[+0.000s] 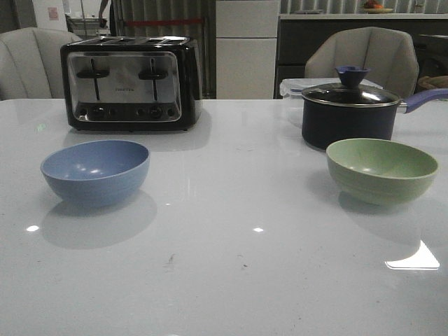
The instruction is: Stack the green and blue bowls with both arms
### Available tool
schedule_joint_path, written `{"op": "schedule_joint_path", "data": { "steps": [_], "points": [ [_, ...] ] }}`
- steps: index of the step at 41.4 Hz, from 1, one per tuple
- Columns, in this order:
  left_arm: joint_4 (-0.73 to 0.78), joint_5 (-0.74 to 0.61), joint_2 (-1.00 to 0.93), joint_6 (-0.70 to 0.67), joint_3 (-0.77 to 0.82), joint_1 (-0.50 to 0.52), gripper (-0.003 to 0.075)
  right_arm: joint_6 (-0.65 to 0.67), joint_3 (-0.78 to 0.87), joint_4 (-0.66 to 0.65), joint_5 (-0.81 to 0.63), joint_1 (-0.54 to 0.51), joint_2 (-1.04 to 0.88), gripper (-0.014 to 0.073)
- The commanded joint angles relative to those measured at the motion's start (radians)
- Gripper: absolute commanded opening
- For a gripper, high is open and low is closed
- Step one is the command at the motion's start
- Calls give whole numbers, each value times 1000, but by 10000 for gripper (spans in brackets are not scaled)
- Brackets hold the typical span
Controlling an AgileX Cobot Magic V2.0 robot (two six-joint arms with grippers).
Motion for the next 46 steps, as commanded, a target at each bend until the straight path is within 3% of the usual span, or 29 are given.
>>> {"op": "schedule_joint_path", "data": {
  "steps": [1,5,8,10,24,46],
  "points": [
    [-10,-75,14,3,-26,-6,227,-2,-28,-9,-55,-5,34,298],
    [-2,-79,17,3,-26,-6,428,-2,-29,-9,-55,-5,73,458],
    [-2,-80,17,3,-26,-6,539,-2,-41,-3,-53,-5,109,508],
    [-2,-81,17,3,-26,-6,571,-2,-65,19,-49,-5,144,512],
    [-2,-81,17,3,-26,-6,559,-2,-290,46,-11,-6,469,512],
    [-2,-78,17,3,-26,-6,559,-52,-780,50,134,-8,1046,512]
  ]
}}
